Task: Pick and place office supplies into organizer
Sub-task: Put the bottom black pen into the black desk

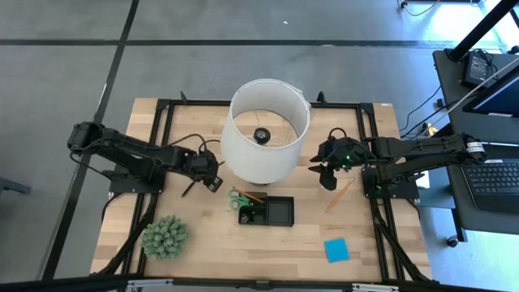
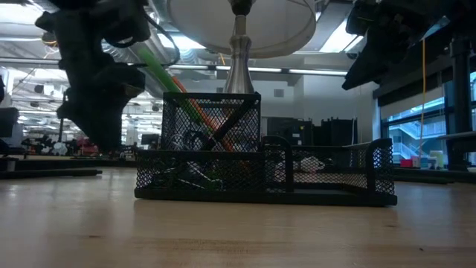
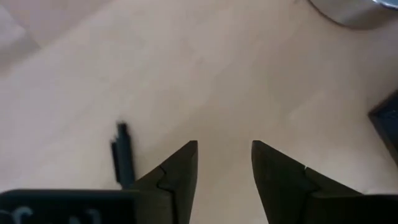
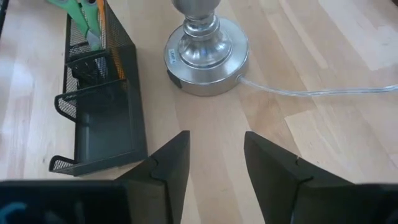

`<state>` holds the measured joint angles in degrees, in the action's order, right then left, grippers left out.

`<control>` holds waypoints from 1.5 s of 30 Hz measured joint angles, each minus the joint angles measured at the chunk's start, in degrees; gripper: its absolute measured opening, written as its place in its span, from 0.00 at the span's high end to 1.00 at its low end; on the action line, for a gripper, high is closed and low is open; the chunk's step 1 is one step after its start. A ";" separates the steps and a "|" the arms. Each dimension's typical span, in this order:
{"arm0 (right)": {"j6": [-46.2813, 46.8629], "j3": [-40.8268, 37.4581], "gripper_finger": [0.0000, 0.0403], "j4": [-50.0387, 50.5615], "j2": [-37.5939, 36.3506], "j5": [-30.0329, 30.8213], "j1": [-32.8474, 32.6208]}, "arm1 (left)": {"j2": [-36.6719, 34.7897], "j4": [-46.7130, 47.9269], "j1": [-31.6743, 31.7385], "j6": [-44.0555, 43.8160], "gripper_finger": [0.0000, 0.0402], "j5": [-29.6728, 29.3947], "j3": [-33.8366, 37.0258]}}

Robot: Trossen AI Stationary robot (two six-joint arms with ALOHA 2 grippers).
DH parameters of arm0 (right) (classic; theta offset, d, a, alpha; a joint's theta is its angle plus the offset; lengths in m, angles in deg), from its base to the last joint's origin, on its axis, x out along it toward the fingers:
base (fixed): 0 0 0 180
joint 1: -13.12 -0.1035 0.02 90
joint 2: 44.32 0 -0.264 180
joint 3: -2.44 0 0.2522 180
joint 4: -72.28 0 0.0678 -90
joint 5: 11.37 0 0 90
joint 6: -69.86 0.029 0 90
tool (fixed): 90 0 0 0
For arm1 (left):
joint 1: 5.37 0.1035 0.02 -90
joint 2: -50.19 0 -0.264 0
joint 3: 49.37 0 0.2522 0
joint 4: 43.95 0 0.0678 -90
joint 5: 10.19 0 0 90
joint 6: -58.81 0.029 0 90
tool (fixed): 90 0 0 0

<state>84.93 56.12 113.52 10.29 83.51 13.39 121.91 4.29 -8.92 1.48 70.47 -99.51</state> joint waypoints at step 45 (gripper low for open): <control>-3.45 0.00 0.62 -1.53 0.04 1.62 0.00 | 11.30 8.20 8.32 14.37 0.64 1.17 -0.15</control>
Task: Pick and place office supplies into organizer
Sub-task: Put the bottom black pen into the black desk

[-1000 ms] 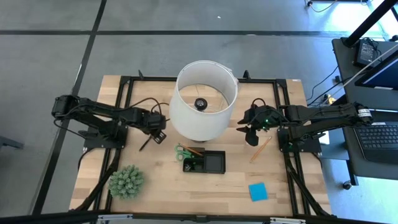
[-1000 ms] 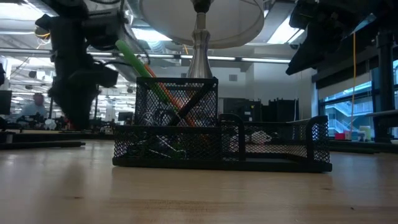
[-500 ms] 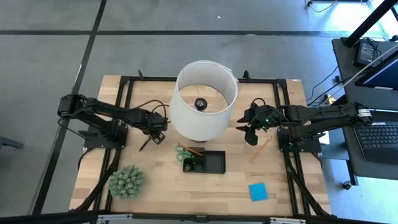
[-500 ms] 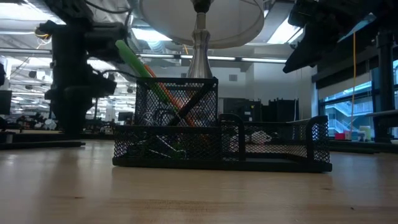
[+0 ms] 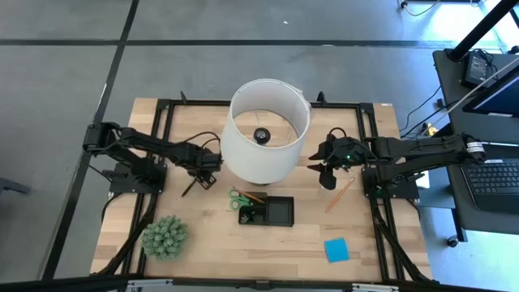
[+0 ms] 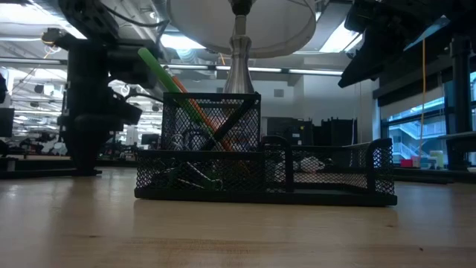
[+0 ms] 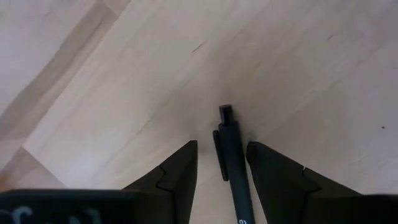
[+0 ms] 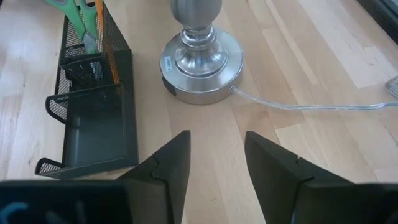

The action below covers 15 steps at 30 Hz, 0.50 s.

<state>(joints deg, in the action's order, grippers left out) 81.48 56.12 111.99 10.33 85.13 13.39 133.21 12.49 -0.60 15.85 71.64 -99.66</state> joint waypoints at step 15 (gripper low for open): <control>-0.26 0.00 0.62 0.02 -0.01 -0.04 0.00 | 0.07 -0.92 2.59 0.29 0.85 4.76 0.04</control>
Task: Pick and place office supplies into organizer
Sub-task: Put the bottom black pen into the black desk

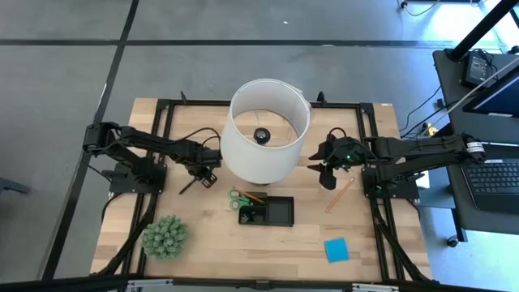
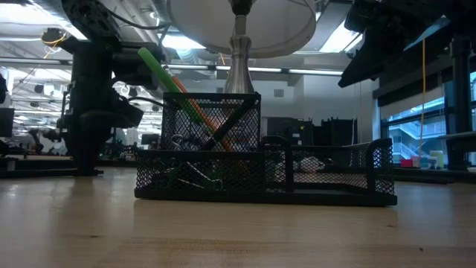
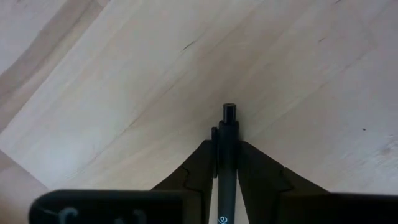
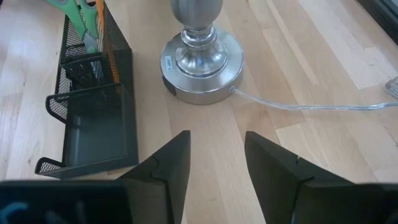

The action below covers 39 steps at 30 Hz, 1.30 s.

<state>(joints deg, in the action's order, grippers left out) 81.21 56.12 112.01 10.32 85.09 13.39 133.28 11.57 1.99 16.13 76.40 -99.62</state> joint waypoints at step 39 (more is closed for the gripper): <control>-1.05 0.00 0.62 0.22 -0.03 -0.03 -0.04 | -32.58 -20.61 -12.34 -5.45 0.94 15.56 0.15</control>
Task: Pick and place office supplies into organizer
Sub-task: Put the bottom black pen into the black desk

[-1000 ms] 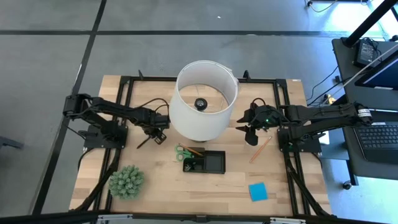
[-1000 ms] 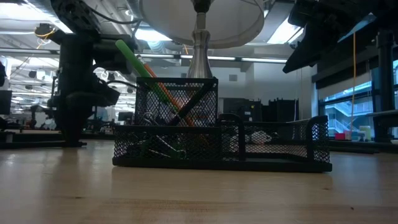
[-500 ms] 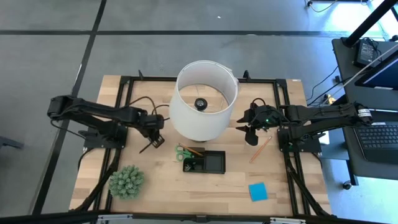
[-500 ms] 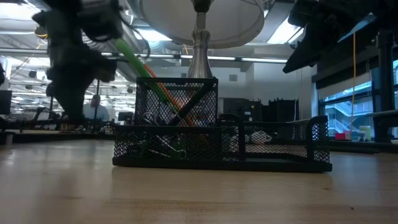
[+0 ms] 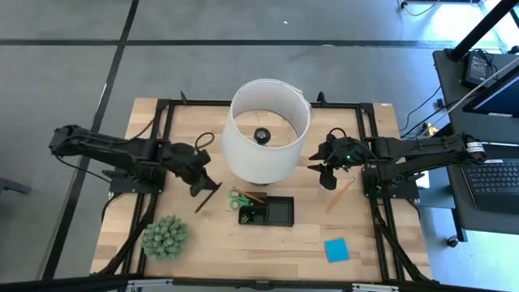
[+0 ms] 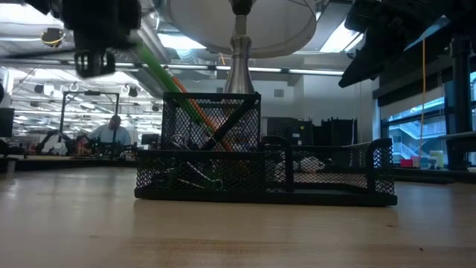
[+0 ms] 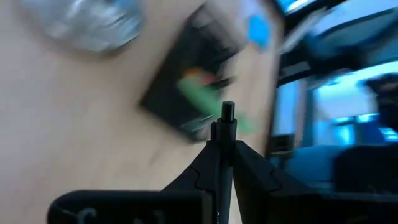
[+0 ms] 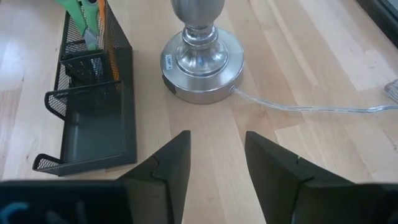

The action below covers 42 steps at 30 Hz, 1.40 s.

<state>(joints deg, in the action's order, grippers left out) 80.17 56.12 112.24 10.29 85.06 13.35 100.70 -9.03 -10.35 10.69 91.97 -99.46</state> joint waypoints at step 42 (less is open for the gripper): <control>14.96 0.00 0.62 -7.79 0.00 -12.06 -8.76 | 28.83 -82.08 -35.02 53.23 0.94 -57.48 -0.04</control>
<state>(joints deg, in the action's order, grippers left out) 95.12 56.12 104.44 10.29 72.99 4.59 129.53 -91.12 -45.37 63.92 34.49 -99.51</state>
